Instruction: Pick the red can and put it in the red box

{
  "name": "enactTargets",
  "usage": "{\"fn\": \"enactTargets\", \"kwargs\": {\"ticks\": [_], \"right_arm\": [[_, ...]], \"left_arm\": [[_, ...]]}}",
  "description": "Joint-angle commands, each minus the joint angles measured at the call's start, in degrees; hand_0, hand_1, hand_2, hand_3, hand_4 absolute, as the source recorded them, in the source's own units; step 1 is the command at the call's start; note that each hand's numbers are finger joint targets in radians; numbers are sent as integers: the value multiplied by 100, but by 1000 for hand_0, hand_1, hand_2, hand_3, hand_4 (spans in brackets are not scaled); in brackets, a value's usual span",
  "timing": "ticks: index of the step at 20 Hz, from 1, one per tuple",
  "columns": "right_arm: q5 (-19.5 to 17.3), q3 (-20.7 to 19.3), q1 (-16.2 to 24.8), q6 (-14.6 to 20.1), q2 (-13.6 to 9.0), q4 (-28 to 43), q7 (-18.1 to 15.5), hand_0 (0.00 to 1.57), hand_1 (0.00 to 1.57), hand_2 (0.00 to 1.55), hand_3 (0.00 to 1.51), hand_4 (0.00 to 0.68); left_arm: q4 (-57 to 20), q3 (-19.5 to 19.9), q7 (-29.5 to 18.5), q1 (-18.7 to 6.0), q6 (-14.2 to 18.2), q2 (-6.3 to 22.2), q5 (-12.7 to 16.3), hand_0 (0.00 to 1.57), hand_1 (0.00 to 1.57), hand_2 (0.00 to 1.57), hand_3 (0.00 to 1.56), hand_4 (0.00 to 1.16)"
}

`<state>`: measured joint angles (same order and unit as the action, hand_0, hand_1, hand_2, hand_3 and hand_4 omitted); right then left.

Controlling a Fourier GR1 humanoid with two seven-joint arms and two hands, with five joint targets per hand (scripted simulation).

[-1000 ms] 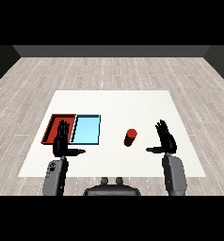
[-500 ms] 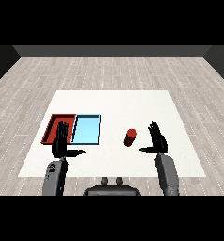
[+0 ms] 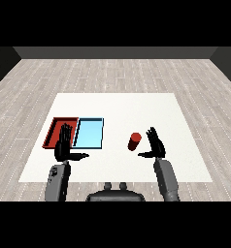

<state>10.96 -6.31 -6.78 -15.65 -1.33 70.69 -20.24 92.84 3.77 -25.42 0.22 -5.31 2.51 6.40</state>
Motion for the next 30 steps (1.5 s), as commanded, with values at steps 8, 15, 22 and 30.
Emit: {"fn": "enactTargets", "kwargs": {"ticks": [8, 15, 22, 30], "right_arm": [[264, 258, -139, 98, 70, -195, 0, 0, 0, 0, 0, 0], [329, 597, -650, 556, 128, -625, -6, 0, 0, 0, 0, 0], [225, 276, -892, 543, 24, -1218, -133, 0, 0, 0, 0, 0], [467, 590, -1350, 964, 132, -1427, 36, 0, 0, 0, 0, 0]], "left_arm": [[197, 81, 8, 213, -279, 131, 228, 0, 0, 0, 0, 0], [407, -179, -50, 373, -20, -152, 42, 0, 0, 0, 0, 0], [-205, -16, -109, -238, 54, -71, -22, 0, 0, 0, 0, 0], [140, -110, 79, -14, 21, -97, 15, 0, 0, 0, 0, 0]]}}
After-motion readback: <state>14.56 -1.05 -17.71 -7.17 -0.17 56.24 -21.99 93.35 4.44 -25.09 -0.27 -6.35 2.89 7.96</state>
